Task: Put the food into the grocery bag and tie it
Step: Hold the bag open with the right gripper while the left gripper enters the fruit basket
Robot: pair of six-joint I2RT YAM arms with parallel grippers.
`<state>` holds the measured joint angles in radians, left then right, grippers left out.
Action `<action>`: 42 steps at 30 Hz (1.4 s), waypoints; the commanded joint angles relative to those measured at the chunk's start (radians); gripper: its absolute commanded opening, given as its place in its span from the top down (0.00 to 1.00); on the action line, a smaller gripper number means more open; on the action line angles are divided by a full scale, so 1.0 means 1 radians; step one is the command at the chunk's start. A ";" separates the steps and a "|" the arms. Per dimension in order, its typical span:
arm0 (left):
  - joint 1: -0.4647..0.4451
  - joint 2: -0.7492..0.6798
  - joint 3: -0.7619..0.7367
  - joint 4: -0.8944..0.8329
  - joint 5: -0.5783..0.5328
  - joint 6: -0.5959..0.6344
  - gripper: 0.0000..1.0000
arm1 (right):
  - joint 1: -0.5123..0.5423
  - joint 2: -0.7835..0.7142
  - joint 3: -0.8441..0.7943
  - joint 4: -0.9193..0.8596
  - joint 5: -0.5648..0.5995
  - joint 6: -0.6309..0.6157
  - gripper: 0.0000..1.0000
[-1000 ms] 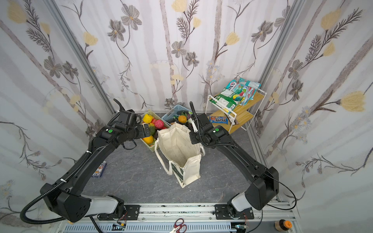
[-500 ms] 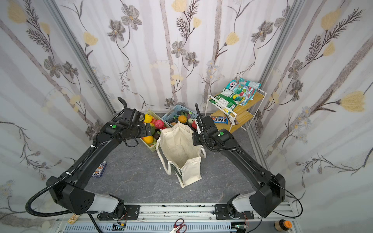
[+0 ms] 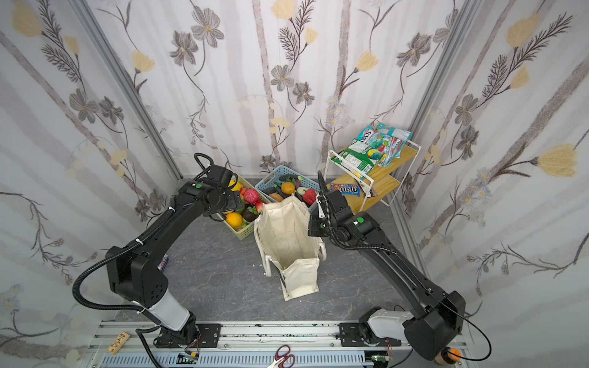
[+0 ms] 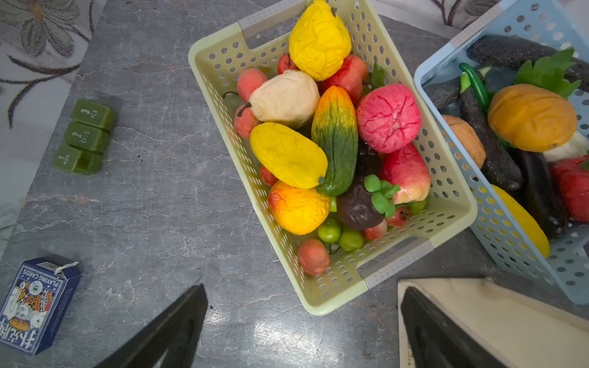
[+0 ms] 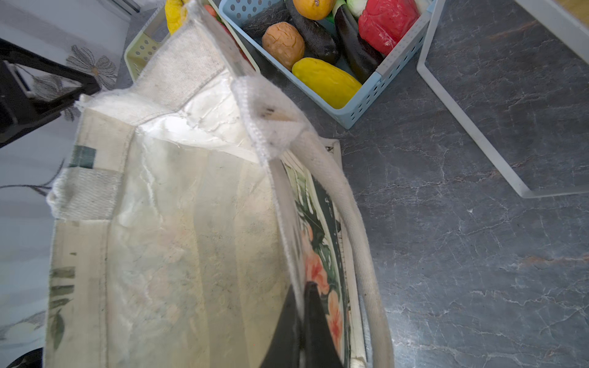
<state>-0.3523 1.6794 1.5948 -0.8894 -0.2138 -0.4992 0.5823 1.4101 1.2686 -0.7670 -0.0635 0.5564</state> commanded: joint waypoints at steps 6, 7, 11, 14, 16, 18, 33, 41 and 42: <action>0.031 0.127 0.044 0.089 0.088 -0.021 0.05 | 0.001 -0.028 -0.050 0.025 0.007 0.149 0.97; 0.031 0.144 0.049 0.098 0.091 -0.032 0.05 | 0.001 -0.032 -0.054 0.029 0.022 0.156 0.95; 0.030 0.196 0.079 0.117 0.144 -0.051 0.10 | -0.001 -0.048 -0.052 0.027 0.058 0.168 0.84; 0.020 0.226 0.101 0.136 0.175 -0.076 0.12 | -0.001 -0.051 -0.052 0.034 0.048 0.155 0.64; 0.013 0.249 0.116 0.145 0.170 -0.083 0.15 | -0.001 -0.054 -0.045 0.032 0.049 0.135 0.55; 0.006 0.273 0.129 0.158 0.174 -0.094 0.15 | -0.001 -0.062 -0.031 0.033 0.055 0.115 0.50; -0.049 0.381 0.112 0.242 0.091 -0.225 0.21 | -0.001 -0.052 0.086 0.017 0.065 0.009 0.35; -0.049 0.375 0.041 0.299 0.081 -0.275 0.22 | -0.001 -0.028 0.066 0.027 0.053 -0.002 0.35; -0.050 0.378 0.037 0.307 0.085 -0.281 0.23 | -0.002 -0.025 0.064 0.029 0.050 -0.003 0.35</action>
<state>-0.4015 2.0548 1.6424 -0.6319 -0.1200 -0.7422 0.5812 1.3746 1.3403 -0.7628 -0.0170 0.5659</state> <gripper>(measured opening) 0.779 0.654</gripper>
